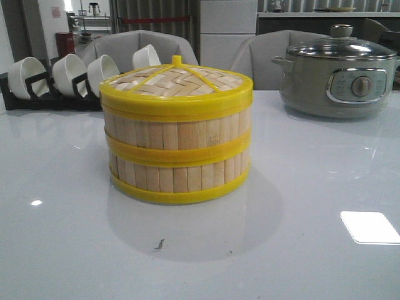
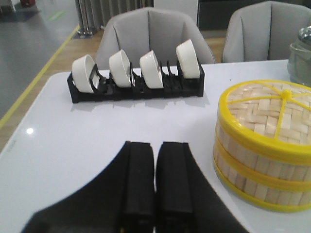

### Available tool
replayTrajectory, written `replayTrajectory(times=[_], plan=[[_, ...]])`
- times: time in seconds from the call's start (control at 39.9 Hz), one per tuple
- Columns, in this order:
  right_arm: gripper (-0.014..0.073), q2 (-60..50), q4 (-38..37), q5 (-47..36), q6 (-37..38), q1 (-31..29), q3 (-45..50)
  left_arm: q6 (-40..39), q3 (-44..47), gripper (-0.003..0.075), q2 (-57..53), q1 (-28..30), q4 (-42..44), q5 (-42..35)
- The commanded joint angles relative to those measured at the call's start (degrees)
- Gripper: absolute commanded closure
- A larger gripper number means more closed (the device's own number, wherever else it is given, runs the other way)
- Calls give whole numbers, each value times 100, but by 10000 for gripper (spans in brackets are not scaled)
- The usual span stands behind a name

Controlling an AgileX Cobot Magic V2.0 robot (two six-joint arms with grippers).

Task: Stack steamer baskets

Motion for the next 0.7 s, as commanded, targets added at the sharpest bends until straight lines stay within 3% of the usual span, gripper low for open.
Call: replayTrajectory(times=[0.0,0.3,0.68], plan=[[545,50,-58,-558,-59,-42,-154,10,-74,629,-13,-32,122,-936],[545,50,-58,-558,-59,-42,-154,-37,1461,629,-851,219,-34,-2512],[545,50,-58,-558,-59,-42,-154,-37,3393,629,-2337,746,-316,-3033]])
